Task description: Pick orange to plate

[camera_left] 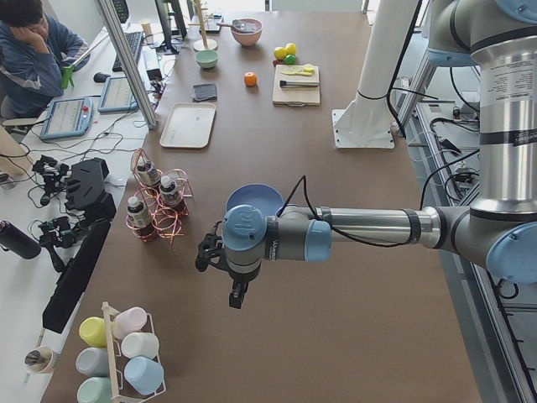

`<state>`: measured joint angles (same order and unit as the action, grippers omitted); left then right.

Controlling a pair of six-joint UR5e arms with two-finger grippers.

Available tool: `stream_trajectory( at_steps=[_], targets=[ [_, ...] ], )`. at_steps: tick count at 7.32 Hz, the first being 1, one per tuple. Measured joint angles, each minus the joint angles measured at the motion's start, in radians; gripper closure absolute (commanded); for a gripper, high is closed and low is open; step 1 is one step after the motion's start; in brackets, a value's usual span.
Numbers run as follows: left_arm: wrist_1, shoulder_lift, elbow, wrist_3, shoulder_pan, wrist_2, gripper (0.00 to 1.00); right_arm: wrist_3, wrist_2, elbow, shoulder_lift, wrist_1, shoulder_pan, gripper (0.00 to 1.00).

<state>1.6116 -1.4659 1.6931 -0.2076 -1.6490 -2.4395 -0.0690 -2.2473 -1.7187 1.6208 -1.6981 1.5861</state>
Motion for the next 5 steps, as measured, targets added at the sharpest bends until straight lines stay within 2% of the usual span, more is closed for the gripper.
stream_trajectory(
  at_steps=[3, 5],
  targets=[
    [0.035, -0.063, -0.011, 0.000, 0.000, -0.035, 0.01, -0.001, -0.001, -0.001, -0.001, 0.000, 0.000, 0.00],
    [0.086, -0.106, -0.054, 0.000, -0.002, -0.048, 0.01, -0.004, -0.012, 0.000, -0.006, 0.011, -0.005, 0.00]
  ],
)
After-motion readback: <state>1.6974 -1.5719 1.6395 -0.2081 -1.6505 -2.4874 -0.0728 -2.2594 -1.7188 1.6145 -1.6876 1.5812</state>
